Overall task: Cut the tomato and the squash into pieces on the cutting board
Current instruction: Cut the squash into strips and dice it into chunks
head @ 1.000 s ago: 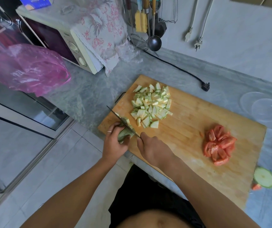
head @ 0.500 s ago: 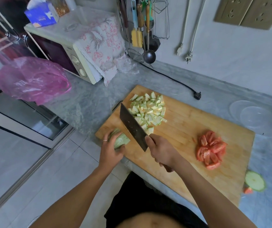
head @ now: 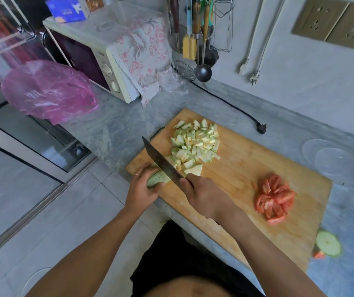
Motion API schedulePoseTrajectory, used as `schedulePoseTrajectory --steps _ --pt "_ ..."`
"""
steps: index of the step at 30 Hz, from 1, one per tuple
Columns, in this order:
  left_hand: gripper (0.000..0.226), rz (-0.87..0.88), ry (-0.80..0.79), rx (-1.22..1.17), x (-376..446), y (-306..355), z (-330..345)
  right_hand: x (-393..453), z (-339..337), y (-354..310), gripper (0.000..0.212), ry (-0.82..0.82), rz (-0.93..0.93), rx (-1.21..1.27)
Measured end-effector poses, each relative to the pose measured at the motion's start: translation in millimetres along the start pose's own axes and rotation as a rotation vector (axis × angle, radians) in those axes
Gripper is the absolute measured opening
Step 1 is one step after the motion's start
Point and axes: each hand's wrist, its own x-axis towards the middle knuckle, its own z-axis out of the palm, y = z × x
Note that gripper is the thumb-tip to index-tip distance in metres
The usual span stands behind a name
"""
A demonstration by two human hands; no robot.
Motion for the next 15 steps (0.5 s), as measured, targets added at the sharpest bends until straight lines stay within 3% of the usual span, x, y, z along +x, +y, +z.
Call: schedulePoseTrajectory --steps 15 --pt "0.046 0.027 0.044 -0.023 6 1 9 10 24 -1 0.032 0.034 0.013 -0.095"
